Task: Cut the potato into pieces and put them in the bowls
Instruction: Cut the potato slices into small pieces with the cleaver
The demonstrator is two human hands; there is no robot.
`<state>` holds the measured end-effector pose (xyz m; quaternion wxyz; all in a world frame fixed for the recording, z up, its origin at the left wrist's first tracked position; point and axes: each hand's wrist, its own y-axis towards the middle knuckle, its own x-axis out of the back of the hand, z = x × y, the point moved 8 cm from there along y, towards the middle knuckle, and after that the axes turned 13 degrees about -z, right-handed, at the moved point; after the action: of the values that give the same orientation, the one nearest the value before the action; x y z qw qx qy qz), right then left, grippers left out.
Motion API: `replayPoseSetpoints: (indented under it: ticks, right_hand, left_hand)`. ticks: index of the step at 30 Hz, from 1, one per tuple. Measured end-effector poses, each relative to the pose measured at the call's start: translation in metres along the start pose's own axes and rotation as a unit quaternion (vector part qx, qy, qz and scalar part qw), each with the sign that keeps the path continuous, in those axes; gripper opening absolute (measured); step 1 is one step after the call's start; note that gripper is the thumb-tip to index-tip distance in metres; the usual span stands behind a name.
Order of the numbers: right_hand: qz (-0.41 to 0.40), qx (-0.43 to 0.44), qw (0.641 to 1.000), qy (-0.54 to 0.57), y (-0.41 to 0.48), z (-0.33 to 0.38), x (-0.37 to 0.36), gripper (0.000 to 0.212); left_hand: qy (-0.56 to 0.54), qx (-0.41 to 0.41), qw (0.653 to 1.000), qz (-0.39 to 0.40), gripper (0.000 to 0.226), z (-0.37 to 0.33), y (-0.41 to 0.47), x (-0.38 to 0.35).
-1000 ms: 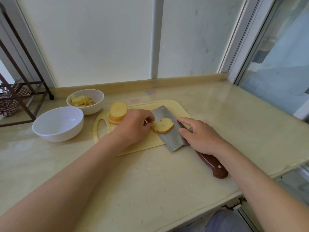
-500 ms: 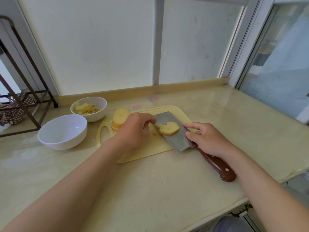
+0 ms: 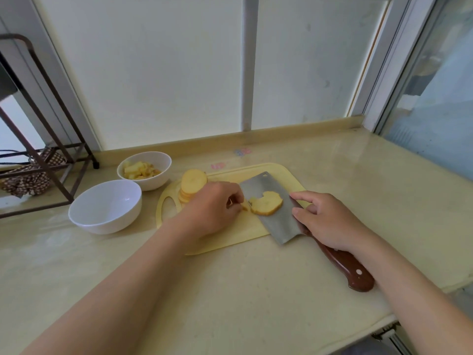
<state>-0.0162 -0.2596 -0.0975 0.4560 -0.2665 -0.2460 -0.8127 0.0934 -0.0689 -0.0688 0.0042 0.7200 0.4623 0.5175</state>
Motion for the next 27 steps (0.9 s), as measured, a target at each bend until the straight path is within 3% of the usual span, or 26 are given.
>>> replayPoseSetpoints:
  ticks: [8,17,24,27]
  right_hand:
    - [0.039,0.014,0.999,0.007,-0.002,0.004,-0.004,0.042]
    - [0.046,0.009,0.999,0.023,-0.003,0.006,-0.005,0.042]
    - [0.062,-0.023,0.997,0.046,0.001,-0.003,-0.001,0.034]
    - [0.054,-0.040,0.996,0.058,0.005,-0.008,0.001,0.033]
  left_hand:
    - [0.017,-0.023,0.998,-0.054,0.012,0.003,0.002,0.001]
    - [0.019,-0.022,0.998,-0.061,0.011,-0.001,0.002,0.000]
    - [0.016,-0.002,0.998,-0.064,0.012,0.002,0.003,0.005]
    - [0.017,0.028,0.993,-0.110,0.010,0.007,0.008,0.022]
